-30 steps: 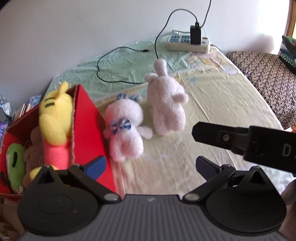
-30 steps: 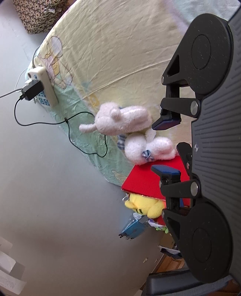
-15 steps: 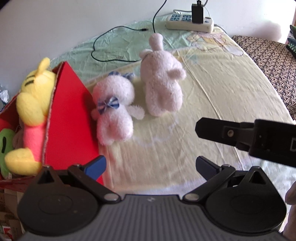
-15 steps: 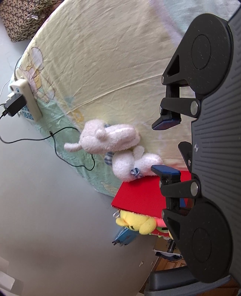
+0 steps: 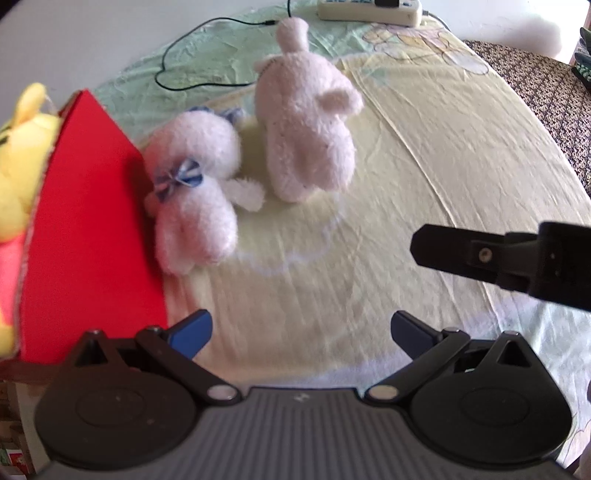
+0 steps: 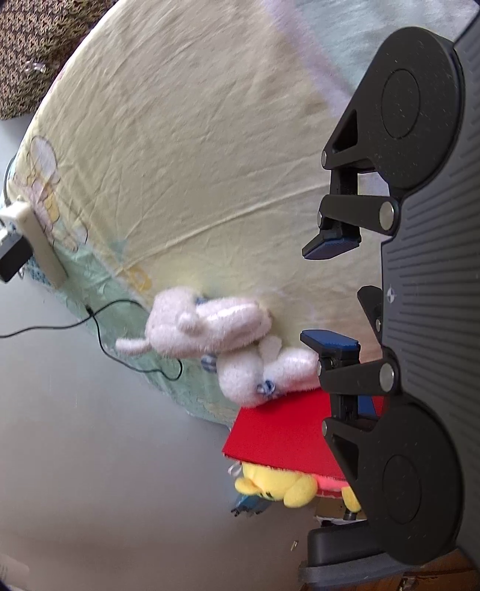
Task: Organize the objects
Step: 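Move the right gripper back over the bed to the white rabbit plush, then close the right gripper on the white rabbit plush with plaid ears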
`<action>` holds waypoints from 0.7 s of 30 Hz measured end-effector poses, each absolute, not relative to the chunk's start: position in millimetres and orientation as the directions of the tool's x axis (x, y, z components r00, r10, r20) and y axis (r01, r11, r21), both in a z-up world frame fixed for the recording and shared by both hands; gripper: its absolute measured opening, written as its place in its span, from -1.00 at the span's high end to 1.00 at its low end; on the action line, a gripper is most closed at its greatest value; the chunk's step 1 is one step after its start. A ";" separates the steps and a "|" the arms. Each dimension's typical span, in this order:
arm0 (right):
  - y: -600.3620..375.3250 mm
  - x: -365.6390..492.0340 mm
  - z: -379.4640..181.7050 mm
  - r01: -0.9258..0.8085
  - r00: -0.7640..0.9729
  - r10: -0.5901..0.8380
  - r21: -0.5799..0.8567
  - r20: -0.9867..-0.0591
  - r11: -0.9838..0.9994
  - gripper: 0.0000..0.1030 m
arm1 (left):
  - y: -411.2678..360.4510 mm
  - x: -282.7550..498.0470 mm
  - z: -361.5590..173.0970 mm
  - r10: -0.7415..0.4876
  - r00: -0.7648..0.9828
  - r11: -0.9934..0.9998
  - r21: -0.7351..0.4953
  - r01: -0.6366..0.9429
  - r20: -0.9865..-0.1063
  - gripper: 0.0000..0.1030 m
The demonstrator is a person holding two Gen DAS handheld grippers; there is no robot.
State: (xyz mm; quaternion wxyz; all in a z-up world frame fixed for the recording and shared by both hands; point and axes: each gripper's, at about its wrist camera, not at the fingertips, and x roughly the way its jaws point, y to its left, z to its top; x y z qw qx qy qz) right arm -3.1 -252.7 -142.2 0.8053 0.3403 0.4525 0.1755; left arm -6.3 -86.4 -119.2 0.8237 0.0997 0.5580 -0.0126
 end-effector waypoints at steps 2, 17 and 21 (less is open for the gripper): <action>-253.6 -2.0 -146.0 0.037 0.529 0.584 0.705 -0.615 0.709 0.10 | -86.2 -4.8 -124.9 0.084 0.368 0.979 0.145 0.142 -0.926 -0.99; -246.8 16.3 -156.3 0.071 0.547 0.567 0.710 -0.615 0.701 0.05 | -74.5 6.7 -140.2 -0.015 0.341 0.980 0.054 0.192 -0.940 -0.99; -242.9 30.1 -151.5 0.054 0.556 0.563 0.703 -0.611 0.709 -0.03 | -65.5 6.8 -139.3 -0.038 0.331 0.979 0.031 0.202 -0.943 -0.99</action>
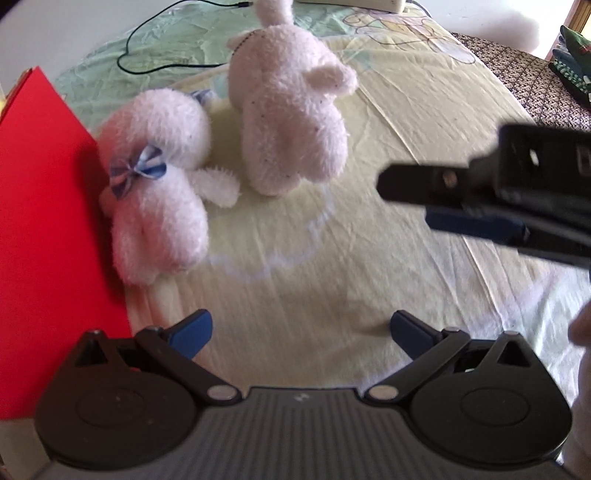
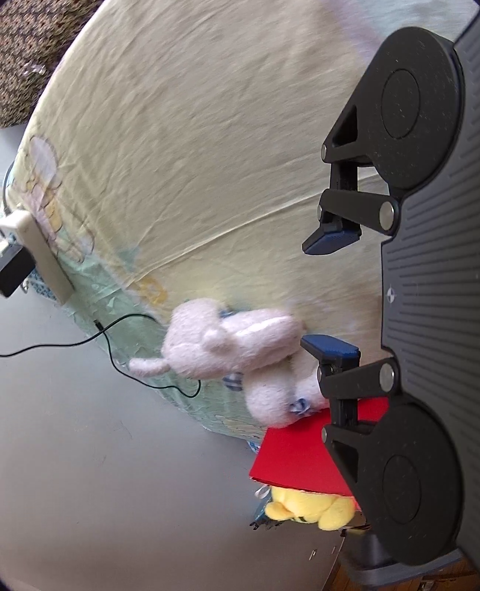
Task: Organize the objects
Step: 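Close the right gripper on the white rabbit plush with plaid ears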
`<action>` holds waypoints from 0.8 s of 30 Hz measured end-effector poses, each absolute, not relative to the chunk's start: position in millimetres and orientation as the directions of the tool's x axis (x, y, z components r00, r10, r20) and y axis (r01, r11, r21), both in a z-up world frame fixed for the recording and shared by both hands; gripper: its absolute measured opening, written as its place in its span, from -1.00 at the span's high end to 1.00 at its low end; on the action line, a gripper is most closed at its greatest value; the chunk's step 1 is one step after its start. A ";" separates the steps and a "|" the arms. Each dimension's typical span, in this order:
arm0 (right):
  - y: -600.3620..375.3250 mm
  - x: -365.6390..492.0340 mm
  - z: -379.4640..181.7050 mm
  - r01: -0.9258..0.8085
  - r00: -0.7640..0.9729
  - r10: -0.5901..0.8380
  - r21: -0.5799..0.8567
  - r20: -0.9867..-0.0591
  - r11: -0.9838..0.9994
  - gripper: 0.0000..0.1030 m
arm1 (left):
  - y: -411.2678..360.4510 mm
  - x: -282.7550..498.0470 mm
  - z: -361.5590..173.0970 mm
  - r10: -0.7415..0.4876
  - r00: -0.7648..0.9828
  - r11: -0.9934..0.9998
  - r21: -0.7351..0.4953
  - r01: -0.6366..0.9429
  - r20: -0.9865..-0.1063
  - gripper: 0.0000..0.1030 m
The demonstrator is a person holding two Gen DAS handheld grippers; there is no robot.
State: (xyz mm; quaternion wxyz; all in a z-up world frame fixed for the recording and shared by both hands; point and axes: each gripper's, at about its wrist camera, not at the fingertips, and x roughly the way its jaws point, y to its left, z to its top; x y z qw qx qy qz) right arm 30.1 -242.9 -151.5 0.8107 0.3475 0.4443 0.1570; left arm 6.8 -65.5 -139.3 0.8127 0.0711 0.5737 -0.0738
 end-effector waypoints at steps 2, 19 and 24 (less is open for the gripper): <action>-239.7 37.9 -148.1 0.029 0.557 0.574 0.704 -0.601 0.709 -0.05 | -64.2 7.6 -139.3 -0.046 0.329 0.978 0.025 0.209 -0.943 -0.99; -208.0 83.4 -162.8 -0.028 0.470 0.610 0.681 -0.637 0.732 0.45 | -41.9 4.3 -133.9 -0.075 0.335 0.979 -0.006 0.203 -0.939 -0.99; -216.2 72.3 -159.4 -0.023 0.489 0.621 0.703 -0.613 0.711 0.56 | -38.8 3.1 -132.0 -0.076 0.335 0.982 -0.012 0.189 -0.939 -0.99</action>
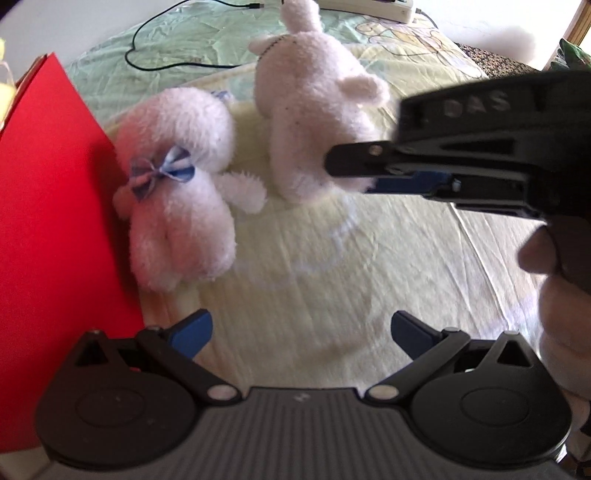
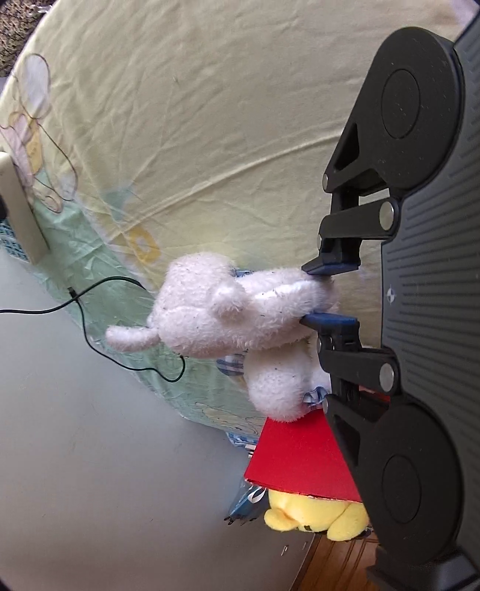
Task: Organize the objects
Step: 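Close the right gripper on the white rabbit plush with plaid ears, then lift the white rabbit with the right gripper and turn it toward the box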
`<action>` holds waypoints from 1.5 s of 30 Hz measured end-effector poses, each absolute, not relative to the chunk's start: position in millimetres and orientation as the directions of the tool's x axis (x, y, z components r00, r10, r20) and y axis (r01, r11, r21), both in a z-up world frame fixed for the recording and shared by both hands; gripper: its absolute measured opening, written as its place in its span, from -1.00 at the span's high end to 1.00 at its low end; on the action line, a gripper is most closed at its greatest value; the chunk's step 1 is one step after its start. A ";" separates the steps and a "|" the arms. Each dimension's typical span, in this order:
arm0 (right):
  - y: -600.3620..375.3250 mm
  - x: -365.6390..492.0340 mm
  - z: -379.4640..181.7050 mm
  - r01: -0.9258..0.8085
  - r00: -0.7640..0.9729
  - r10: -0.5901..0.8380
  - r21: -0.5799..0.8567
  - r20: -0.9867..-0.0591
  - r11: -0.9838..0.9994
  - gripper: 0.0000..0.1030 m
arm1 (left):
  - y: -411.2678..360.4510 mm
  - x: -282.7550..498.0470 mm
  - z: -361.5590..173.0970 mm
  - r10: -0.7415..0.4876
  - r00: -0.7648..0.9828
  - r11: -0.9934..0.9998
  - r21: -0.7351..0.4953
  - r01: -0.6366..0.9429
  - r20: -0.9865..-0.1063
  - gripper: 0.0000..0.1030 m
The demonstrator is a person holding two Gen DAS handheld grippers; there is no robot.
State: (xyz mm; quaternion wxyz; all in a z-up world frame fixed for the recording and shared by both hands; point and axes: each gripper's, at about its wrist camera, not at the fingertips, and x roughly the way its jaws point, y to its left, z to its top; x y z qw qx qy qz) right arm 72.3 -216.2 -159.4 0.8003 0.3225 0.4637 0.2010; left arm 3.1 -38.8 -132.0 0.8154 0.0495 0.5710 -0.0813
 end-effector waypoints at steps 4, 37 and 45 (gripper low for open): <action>-229.0 61.0 -156.5 -0.010 0.501 0.618 0.710 -0.605 0.704 0.57 | -37.4 1.4 -128.0 -0.074 0.341 0.984 -0.014 0.176 -0.937 -0.99; -329.9 -20.2 -145.5 0.055 0.599 0.605 0.780 -0.524 0.623 0.30 | -77.0 -33.4 -111.8 -0.030 0.385 0.988 0.032 0.154 -0.922 -0.99; -318.5 9.1 -159.0 0.131 0.589 0.599 0.796 -0.542 0.591 0.34 | -73.0 -37.2 -109.2 -0.020 0.397 0.989 0.040 0.141 -0.918 -0.99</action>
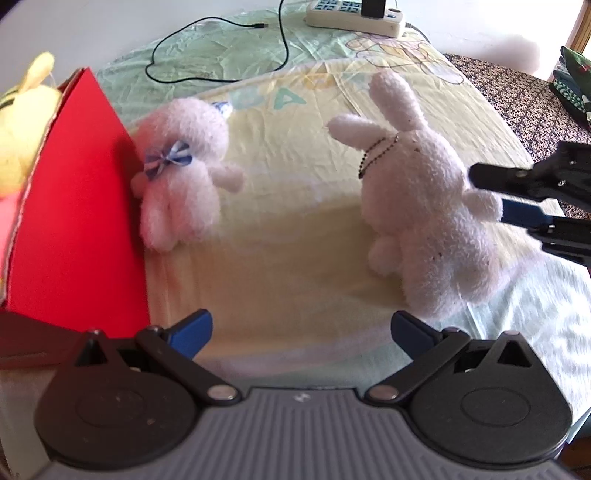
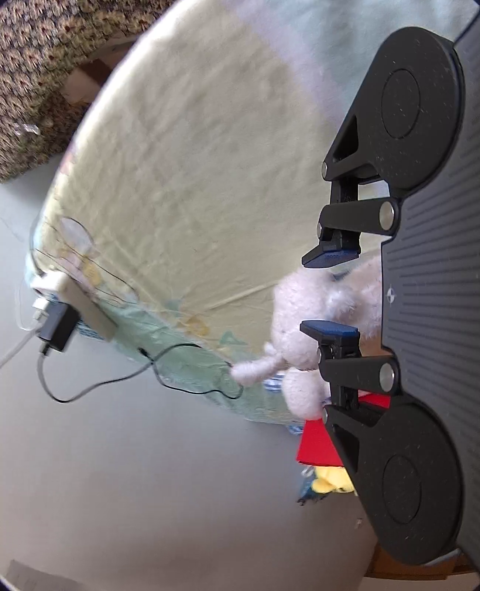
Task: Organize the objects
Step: 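Lift the white rabbit with the right gripper and turn it toward the box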
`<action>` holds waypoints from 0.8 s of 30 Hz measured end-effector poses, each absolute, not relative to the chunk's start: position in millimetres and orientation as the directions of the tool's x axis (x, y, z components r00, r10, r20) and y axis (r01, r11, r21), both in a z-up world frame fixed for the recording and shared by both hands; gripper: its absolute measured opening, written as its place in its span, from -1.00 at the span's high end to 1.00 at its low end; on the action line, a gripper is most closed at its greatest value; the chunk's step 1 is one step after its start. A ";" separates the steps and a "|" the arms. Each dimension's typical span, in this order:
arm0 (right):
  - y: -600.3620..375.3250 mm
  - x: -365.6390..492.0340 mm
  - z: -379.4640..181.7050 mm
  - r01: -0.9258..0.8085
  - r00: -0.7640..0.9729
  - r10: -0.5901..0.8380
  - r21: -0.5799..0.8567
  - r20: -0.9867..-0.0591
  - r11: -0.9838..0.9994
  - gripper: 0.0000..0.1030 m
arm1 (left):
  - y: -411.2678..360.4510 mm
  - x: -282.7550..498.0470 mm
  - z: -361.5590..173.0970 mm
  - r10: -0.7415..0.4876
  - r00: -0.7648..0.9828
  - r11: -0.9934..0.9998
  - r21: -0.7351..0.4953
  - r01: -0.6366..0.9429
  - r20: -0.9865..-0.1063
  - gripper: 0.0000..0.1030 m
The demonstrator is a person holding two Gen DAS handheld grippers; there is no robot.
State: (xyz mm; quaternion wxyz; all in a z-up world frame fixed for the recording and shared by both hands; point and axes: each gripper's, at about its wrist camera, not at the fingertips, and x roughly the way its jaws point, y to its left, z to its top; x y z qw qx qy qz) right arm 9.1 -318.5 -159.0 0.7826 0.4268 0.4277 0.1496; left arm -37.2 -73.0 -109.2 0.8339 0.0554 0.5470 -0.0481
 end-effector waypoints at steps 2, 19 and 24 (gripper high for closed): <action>-307.2 10.3 -157.6 0.100 0.571 0.623 0.799 -0.535 0.593 0.34 | -69.9 -38.3 -108.1 -0.016 0.400 0.990 0.042 0.136 -0.916 -0.99; -221.0 20.8 -123.9 -0.200 0.447 0.742 0.752 -0.500 0.627 0.33 | -38.0 -42.0 -91.0 -0.055 0.448 0.994 -0.005 0.113 -0.892 -0.99; -221.0 27.1 -125.2 -0.195 0.445 0.757 0.773 -0.478 0.603 0.33 | -32.8 -41.2 -86.9 -0.116 0.452 0.989 -0.059 0.138 -0.884 -0.99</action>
